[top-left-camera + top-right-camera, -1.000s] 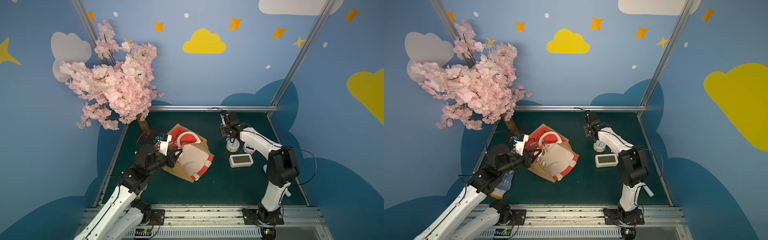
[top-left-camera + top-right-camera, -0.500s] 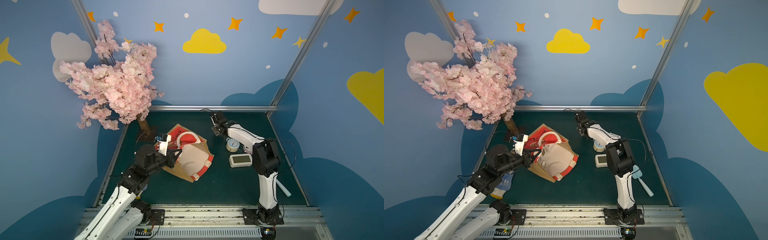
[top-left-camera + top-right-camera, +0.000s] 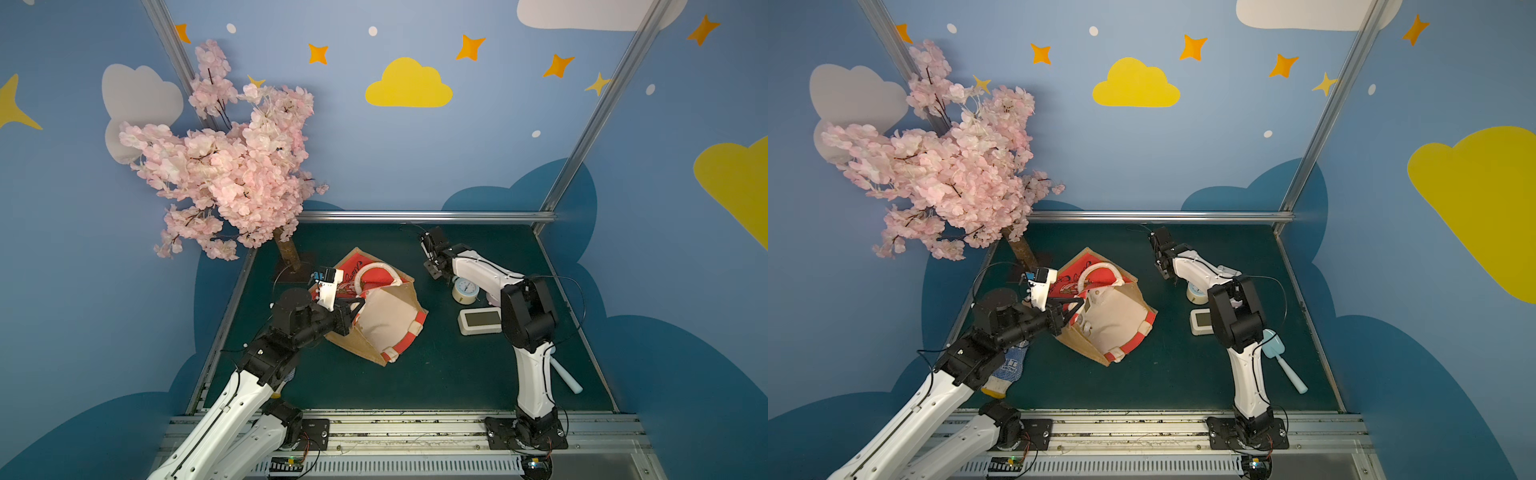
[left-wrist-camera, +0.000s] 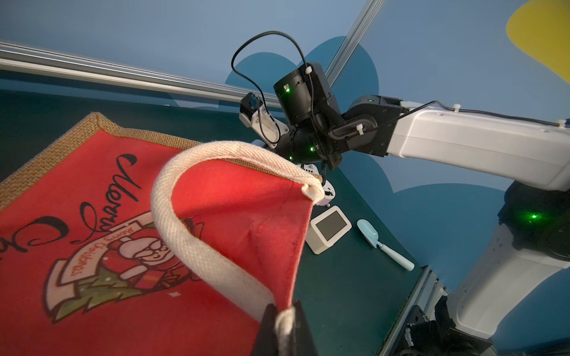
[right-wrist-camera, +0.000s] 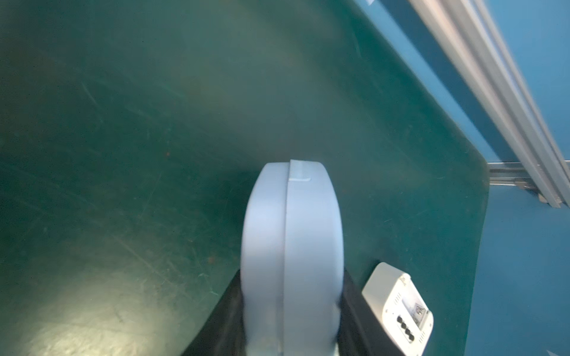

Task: Take the alarm clock out of the canvas bag
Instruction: Place the alarm at the center of the board.

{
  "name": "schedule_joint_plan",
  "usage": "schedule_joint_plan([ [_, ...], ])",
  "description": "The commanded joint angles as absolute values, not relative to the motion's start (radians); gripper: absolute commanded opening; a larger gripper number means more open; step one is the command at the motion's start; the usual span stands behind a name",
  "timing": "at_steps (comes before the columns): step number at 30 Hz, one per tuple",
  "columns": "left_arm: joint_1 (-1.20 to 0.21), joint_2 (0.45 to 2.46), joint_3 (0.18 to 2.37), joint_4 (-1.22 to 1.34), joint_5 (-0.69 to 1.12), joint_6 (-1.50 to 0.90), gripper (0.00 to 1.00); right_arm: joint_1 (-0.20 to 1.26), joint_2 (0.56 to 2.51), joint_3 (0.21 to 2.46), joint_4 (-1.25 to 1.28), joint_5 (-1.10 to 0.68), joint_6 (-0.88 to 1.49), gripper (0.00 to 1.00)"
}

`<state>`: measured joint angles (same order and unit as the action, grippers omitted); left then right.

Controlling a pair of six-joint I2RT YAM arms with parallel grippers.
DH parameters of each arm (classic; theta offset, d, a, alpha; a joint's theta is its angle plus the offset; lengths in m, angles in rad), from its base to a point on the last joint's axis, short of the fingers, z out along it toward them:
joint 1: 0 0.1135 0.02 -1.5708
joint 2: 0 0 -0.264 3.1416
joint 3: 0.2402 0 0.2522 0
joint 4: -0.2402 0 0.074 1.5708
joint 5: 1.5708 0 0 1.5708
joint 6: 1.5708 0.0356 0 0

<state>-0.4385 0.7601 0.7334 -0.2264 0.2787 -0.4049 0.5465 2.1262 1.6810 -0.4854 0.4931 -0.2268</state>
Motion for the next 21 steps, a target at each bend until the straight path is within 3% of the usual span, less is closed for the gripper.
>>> schedule_joint_plan([
  [1,-0.435,0.752,0.737,-0.185,0.284,-0.402,0.08,0.558,2.155,1.699,-0.528,0.486,-0.243,0.27],
  [6,-0.435,0.750,0.736,-0.182,0.287,-0.406,0.08,0.560,2.142,1.671,-0.540,0.443,-0.207,0.34],
  [9,-0.436,0.756,0.738,-0.177,0.290,-0.407,0.08,0.562,2.116,1.644,-0.533,0.405,-0.170,0.46],
  [14,-0.435,0.767,0.738,-0.166,0.297,-0.408,0.08,0.568,2.089,1.638,-0.564,0.352,-0.125,0.55],
  [21,-0.437,0.763,0.739,-0.168,0.299,-0.408,0.08,0.569,2.075,1.631,-0.579,0.316,-0.082,0.57],
])
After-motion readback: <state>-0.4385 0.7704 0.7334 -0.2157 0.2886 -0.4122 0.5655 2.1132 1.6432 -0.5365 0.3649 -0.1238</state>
